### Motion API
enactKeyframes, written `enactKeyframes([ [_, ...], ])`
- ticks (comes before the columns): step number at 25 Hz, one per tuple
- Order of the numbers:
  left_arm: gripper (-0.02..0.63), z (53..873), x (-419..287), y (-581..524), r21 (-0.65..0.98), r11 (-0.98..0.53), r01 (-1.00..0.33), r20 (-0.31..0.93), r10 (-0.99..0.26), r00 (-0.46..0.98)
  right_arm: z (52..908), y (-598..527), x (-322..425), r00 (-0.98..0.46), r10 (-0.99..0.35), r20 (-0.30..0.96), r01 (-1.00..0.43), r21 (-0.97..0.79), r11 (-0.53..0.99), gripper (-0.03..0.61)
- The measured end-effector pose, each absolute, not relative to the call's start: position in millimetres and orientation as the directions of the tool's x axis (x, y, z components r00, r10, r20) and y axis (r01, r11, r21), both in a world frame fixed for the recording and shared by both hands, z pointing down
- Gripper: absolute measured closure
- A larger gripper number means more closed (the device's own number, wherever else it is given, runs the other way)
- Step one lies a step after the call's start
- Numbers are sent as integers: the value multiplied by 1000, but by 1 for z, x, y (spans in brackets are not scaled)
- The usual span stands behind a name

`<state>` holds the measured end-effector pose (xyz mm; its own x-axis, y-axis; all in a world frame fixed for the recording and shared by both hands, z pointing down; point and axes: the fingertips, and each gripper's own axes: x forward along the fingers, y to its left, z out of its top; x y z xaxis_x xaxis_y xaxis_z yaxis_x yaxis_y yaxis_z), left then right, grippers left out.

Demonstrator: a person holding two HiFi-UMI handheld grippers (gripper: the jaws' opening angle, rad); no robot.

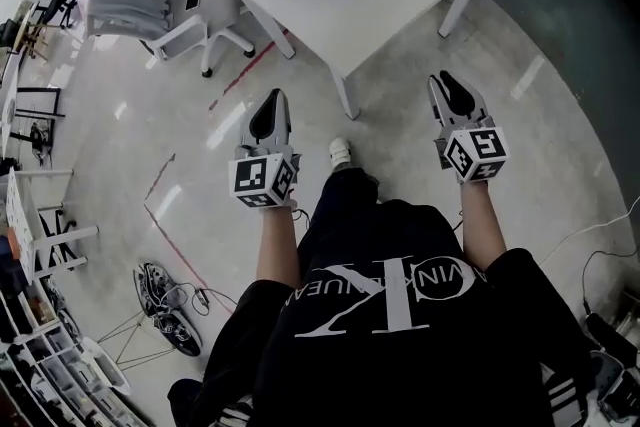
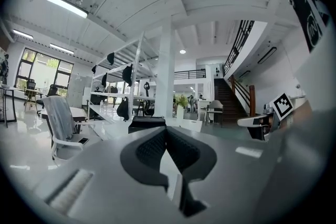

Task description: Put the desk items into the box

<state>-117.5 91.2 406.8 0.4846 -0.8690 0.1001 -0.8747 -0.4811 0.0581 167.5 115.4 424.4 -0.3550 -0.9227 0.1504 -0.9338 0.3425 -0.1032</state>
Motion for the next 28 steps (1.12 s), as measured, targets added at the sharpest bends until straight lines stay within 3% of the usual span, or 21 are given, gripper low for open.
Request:
enactKeyframes([
  [13, 603, 410, -125, -13, 78, -509, -857, 116, -850, 515, 427, 21, 143, -362, -913, 187, -932, -107, 347, 518],
  [28, 603, 413, -123, -112, 56, -622, -781, 122, -772, 624, 426, -55, 132, -270, -935, 232, -962, -104, 252, 517],
])
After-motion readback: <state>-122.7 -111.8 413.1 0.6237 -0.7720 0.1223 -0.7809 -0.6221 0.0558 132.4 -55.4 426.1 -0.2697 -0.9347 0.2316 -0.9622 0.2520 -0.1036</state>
